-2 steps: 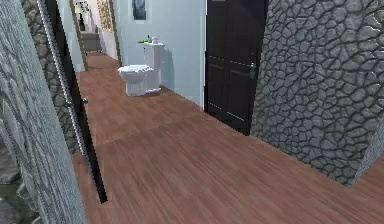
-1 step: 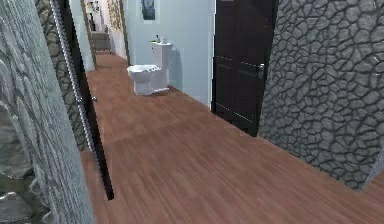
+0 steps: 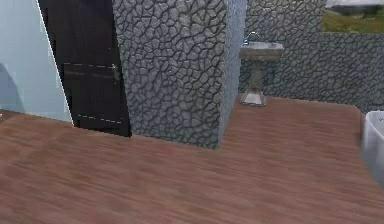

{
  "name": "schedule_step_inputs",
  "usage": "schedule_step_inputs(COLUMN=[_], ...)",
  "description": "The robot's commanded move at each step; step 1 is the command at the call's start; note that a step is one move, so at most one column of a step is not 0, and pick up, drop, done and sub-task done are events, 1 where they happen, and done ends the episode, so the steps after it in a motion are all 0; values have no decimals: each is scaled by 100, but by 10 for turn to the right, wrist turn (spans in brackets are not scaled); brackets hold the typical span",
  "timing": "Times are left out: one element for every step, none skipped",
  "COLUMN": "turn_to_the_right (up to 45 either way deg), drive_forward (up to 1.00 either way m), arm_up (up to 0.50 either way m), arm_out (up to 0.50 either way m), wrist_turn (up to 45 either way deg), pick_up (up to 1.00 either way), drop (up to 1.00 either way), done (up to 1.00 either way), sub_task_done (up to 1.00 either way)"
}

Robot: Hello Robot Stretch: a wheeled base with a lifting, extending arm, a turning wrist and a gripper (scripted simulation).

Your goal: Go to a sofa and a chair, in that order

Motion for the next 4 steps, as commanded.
schedule_step_inputs(turn_to_the_right=[0, -450, -60, 0], drive_forward=[40, 0, 0, 100], arm_up=[0, 0, 0, 0], arm_out=[0, 0, 0, 0], wrist_turn=[0, 0, 0, 0], pick_up=[0, 0, 0, 0], drop=[0, 0, 0, 0], done=[0, 0, 0, 0], sub_task_done=[0, 0, 0, 0])
